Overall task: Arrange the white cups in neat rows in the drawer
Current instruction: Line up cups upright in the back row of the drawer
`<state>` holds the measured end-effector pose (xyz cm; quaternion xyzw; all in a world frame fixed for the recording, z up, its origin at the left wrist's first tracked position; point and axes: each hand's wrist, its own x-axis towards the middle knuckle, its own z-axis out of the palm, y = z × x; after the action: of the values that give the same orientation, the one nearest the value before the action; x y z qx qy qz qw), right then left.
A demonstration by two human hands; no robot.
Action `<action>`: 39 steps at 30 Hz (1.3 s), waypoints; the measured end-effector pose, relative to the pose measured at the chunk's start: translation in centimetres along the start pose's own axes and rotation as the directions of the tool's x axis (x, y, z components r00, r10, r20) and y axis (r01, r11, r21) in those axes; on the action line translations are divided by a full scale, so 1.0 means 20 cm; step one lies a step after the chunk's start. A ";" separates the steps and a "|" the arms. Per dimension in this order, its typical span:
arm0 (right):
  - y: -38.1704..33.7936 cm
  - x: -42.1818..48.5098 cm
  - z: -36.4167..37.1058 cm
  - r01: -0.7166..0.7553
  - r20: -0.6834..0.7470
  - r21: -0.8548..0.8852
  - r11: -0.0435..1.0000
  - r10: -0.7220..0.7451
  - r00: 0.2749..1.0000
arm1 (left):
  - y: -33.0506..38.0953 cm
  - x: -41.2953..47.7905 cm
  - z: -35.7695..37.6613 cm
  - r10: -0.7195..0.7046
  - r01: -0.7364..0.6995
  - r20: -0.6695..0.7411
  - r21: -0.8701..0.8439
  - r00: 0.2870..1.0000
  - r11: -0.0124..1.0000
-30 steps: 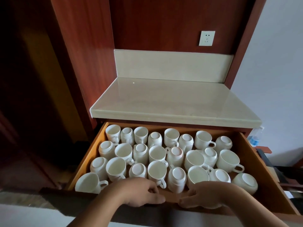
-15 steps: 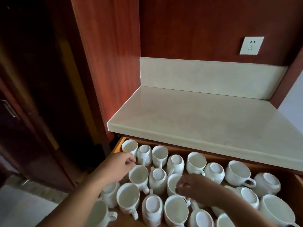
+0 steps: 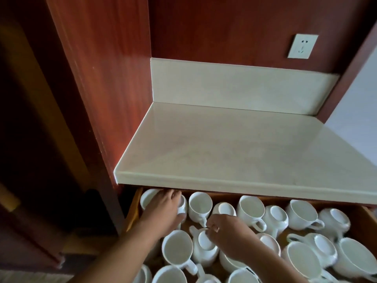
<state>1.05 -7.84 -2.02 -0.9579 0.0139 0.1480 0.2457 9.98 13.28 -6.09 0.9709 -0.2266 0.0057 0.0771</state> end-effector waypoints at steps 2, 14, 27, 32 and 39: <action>-0.01 0.01 0.02 -0.028 -0.034 0.028 0.999 0.029 0.999 | 0.01 0.06 0.02 -0.033 0.032 0.011 0.083 0.999 0.996; -0.05 -0.02 0.09 0.007 -0.013 -0.116 0.993 -0.009 1.000 | 0.01 0.05 0.03 0.071 -0.085 0.108 0.139 0.992 0.987; -0.05 -0.03 0.06 0.053 -0.002 -0.153 0.987 -0.054 0.999 | -0.05 -0.02 -0.05 0.213 -0.212 0.007 -0.070 0.977 0.975; -0.08 -0.01 0.05 0.025 -0.091 -0.013 1.000 -0.026 0.996 | -0.06 -0.15 -0.11 0.150 -0.156 -0.225 -0.009 0.963 0.988; -0.16 0.05 0.04 -0.017 -0.121 0.254 0.967 0.049 0.991 | -0.11 -0.27 -0.16 0.082 -0.227 -0.450 -0.278 0.889 0.933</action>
<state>2.22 -4.59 -1.44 -0.9259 0.0642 0.0884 0.3616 6.26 18.10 -3.43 0.8981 -0.2792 0.1892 0.2823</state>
